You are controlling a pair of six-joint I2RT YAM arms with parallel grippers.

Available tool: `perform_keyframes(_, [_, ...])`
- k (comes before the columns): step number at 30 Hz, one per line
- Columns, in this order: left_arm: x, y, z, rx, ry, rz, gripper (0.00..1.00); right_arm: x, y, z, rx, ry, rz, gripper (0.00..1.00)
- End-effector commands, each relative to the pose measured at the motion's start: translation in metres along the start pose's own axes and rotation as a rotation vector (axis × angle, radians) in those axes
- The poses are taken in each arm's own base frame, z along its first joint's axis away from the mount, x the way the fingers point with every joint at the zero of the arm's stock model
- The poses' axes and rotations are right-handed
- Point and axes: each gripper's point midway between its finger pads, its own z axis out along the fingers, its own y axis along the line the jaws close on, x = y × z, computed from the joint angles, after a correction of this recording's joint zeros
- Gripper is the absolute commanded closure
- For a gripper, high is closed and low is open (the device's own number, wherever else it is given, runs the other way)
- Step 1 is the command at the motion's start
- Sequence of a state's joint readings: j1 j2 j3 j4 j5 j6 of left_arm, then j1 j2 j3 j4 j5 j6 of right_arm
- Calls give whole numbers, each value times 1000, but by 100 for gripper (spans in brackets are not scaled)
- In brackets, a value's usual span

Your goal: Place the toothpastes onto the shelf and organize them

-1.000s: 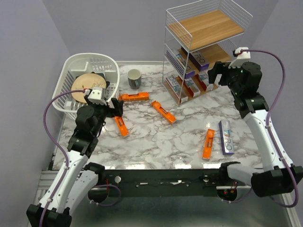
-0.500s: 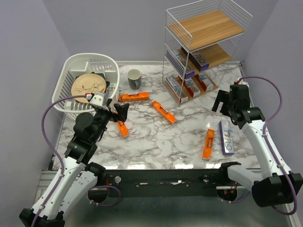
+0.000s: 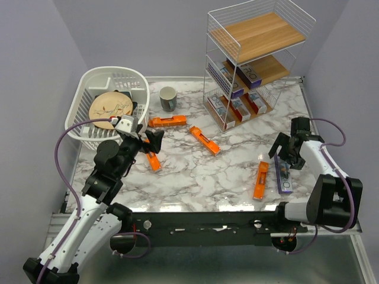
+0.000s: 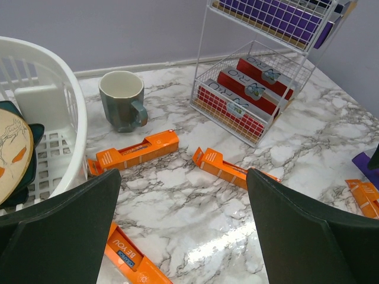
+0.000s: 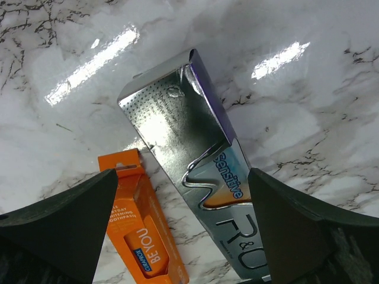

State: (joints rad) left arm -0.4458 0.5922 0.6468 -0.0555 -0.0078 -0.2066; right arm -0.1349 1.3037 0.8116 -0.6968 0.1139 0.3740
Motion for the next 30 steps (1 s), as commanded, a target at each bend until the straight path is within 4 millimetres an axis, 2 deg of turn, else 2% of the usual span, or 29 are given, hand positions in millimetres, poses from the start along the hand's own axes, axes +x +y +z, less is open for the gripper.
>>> perform_keyframes(1, [-3, 2, -1, -10, 2, 15, 1, -5, 1, 14, -47, 25, 68, 0])
perform_keyframes(7, [-2, 1, -1, -8, 6, 18, 1, 1, 0, 32, -38, 69, 63, 7])
perform_keyframes(10, [-1, 1, 0, -4, 9, 18, 1, 1, 0, 36, -36, 69, 60, 16])
perform_keyframes(14, [0, 0, 2, -2, 16, 20, 1, -10, 4, 37, -51, 44, 57, 30])
perform_keyframes(18, [2, 1, 4, -5, 25, 26, 1, -25, 20, 42, -110, 38, 65, 37])
perform_keyframes(20, [5, 2, 5, -9, 35, 28, 1, -31, 25, 50, -120, 48, 68, 37])
perform_keyframes(21, [5, 3, 5, -12, 36, 29, 1, -44, 31, 49, -138, 24, 68, 37])
perform_keyframes(23, [6, 3, 6, -13, 44, 32, 1, -52, 35, 57, -137, 27, 74, 37])
perform_keyframes(25, [7, 4, 7, -15, 45, 34, 1, -73, 42, 57, -149, -10, 78, 37])
perform_keyframes(28, [7, 6, 8, -21, 45, 32, 1, -92, 51, 60, -161, -35, 90, 30])
perform_keyframes(30, [7, 8, 8, -28, 46, 34, 1, -96, 53, 58, -157, -41, 94, 22])
